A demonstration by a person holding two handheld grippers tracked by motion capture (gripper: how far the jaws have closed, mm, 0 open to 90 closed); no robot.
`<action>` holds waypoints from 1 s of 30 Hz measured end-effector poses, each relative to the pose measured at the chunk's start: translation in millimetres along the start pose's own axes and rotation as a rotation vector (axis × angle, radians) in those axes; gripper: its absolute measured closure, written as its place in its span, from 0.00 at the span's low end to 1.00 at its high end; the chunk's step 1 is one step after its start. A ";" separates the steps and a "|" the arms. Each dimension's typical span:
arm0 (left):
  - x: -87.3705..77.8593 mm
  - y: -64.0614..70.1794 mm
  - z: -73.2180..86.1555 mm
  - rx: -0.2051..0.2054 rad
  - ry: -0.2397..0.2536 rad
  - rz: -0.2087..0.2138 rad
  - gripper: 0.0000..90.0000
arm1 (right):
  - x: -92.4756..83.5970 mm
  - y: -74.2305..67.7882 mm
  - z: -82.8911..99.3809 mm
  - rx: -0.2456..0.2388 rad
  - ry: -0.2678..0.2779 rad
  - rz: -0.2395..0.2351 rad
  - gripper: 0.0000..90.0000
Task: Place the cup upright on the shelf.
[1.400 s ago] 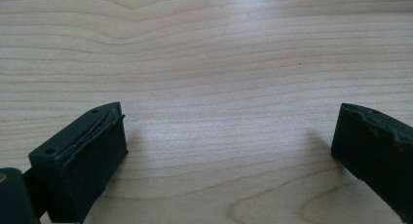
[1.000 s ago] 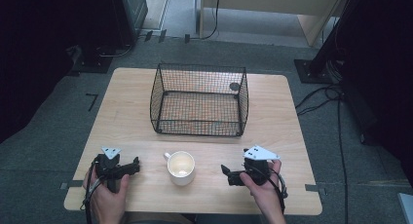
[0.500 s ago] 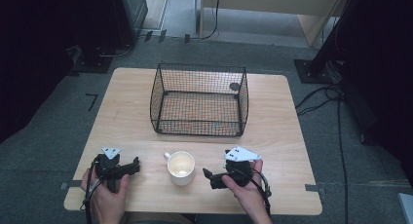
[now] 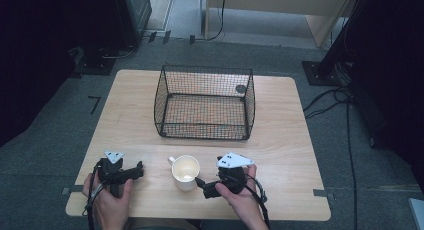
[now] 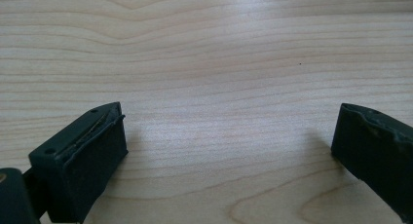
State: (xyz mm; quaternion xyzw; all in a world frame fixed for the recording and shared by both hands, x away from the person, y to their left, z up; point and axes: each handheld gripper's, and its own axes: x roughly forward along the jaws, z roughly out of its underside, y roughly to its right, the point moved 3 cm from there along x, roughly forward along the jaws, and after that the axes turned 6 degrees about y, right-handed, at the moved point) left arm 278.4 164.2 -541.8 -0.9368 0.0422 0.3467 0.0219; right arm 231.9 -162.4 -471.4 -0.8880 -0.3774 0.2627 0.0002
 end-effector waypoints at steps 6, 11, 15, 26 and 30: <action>0.0 0.0 0.0 0.000 0.000 0.000 0.00 | 10.5 -9.3 -0.8 -0.014 -0.009 -0.016 0.00; 0.1 0.1 0.0 -0.002 0.002 0.000 0.00 | 20.2 -15.1 -0.6 -0.021 -0.015 -0.027 0.00; 0.1 0.2 0.0 -0.002 0.002 0.000 0.00 | 24.8 -19.7 -1.6 -0.037 -0.020 -0.039 0.00; 0.1 0.2 0.0 -0.002 0.002 0.000 0.00 | 42.8 -28.7 0.0 -0.042 -0.022 -0.043 0.01; 0.1 0.1 0.0 -0.001 0.001 0.000 0.00 | 48.2 -30.8 1.7 -0.051 -0.009 -0.034 0.05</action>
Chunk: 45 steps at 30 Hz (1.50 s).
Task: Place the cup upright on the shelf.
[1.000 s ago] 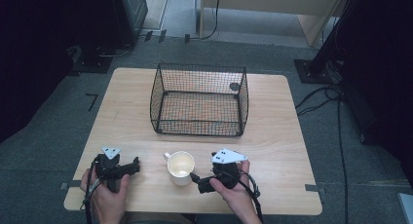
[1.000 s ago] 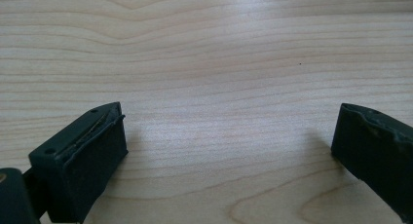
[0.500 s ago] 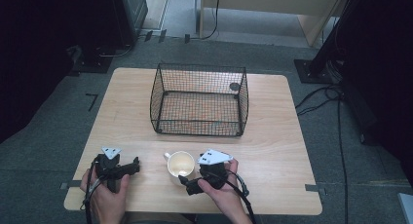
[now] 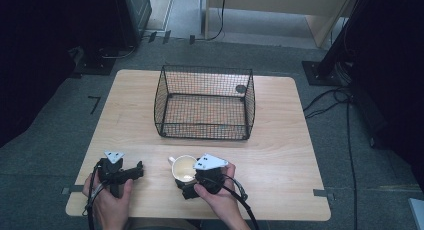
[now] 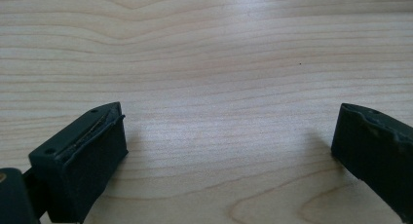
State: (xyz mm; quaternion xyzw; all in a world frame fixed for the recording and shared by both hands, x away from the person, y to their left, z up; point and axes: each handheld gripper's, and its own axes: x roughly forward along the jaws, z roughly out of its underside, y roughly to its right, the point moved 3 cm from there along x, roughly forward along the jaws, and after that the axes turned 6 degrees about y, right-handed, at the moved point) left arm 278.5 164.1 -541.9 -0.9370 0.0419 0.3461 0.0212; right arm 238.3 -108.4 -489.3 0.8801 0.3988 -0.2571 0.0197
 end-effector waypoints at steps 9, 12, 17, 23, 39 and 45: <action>-0.1 -0.1 0.0 0.001 -0.001 0.000 0.00 | 7.6 -1.1 2.6 -0.016 -0.010 0.019 0.07; -0.1 -0.1 0.0 0.001 -0.001 0.000 0.00 | 9.8 -1.3 3.7 -0.015 -0.013 0.026 0.07; -0.1 -0.2 0.0 0.002 -0.002 0.000 0.00 | 16.6 -2.1 6.7 -0.018 -0.017 0.046 0.06; -0.1 -0.1 0.0 0.002 -0.001 0.000 0.00 | 21.4 -4.3 9.8 -0.043 -0.019 0.076 0.08; -0.1 -0.2 0.0 0.002 -0.002 0.000 0.00 | 8.2 -1.4 2.0 -0.055 -0.007 0.091 0.10; -0.1 -0.2 0.0 0.002 -0.002 0.000 0.00 | -3.6 3.7 -8.3 -0.055 0.026 0.100 0.10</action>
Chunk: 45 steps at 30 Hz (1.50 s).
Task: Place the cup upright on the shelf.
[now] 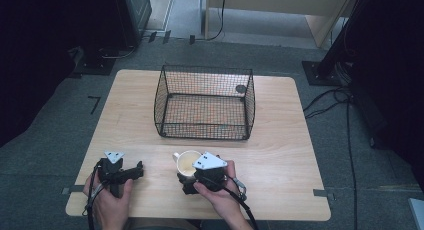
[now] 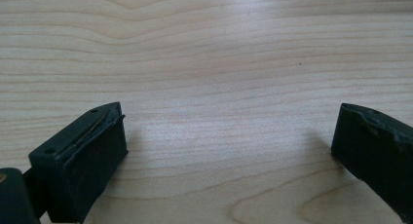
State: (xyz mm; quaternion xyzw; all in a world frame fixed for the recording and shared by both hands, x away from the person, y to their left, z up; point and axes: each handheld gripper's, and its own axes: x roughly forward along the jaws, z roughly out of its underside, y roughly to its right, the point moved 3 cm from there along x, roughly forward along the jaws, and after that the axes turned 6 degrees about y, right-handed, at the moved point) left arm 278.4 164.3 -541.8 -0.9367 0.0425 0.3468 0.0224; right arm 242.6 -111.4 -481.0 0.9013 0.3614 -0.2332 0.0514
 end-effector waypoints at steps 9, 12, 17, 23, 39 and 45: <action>0.0 0.0 0.0 0.000 0.000 0.000 0.00 | -14.6 12.6 -20.7 0.009 0.048 0.024 0.10; 0.0 0.0 0.0 0.000 0.000 0.000 0.00 | -17.4 15.8 -25.5 0.010 0.058 0.031 0.10; 0.0 0.0 0.0 0.000 0.000 0.000 0.00 | -24.6 23.0 -36.5 0.013 0.079 0.041 0.10; 0.0 0.1 0.0 -0.002 0.000 0.001 0.00 | -32.1 31.8 -50.5 0.014 0.100 0.062 0.10; 0.1 0.2 0.0 -0.003 0.001 0.000 0.00 | -44.9 47.7 -74.1 0.028 0.142 0.080 0.10; 0.1 0.2 0.0 -0.003 0.001 0.000 0.00 | -46.9 55.5 -85.6 0.028 0.156 0.085 0.10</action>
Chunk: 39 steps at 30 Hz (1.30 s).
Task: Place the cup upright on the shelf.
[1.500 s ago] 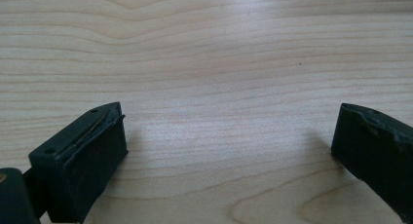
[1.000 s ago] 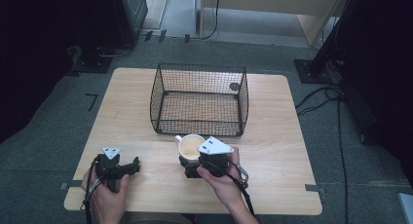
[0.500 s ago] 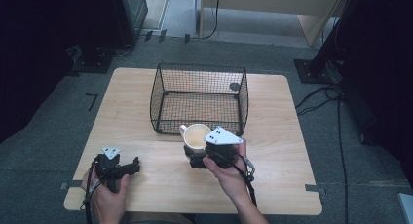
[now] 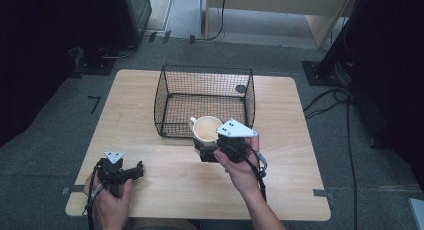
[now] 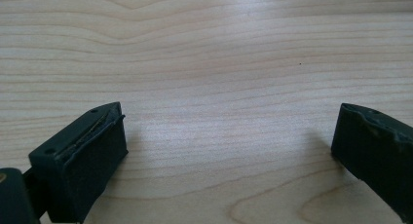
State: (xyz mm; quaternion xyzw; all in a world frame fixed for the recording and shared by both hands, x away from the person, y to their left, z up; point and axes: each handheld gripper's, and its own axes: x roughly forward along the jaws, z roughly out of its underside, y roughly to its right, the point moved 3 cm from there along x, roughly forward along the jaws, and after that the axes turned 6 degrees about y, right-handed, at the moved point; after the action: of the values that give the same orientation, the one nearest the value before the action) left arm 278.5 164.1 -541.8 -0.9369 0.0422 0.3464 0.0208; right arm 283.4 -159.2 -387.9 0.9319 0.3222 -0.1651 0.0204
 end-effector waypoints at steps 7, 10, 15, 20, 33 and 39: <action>0.1 0.0 0.0 0.000 0.001 -0.001 0.00 | 1.2 9.1 -14.1 0.001 0.016 0.013 0.10; 0.0 0.0 0.0 0.000 0.001 -0.001 0.00 | 2.5 15.0 -20.6 0.008 0.019 0.018 0.10; -0.1 0.0 0.0 0.000 -0.001 -0.001 0.00 | 5.8 23.2 -30.2 0.011 0.027 0.031 0.10; -0.2 -0.2 0.0 0.002 -0.003 0.000 0.00 | 12.0 31.0 -38.3 0.008 0.031 0.050 0.10; 0.0 -0.1 0.0 0.001 0.000 -0.001 0.00 | 44.8 60.5 -38.2 0.034 -0.016 0.113 0.10; 0.0 0.0 0.0 0.003 -0.001 0.001 0.00 | 60.4 73.1 -36.8 0.044 -0.036 0.129 0.10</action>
State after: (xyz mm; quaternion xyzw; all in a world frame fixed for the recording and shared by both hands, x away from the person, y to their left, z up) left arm 278.4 164.1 -541.7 -0.9367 0.0433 0.3468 0.0221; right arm 383.2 -175.9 -377.5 0.9479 0.2574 -0.1871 0.0164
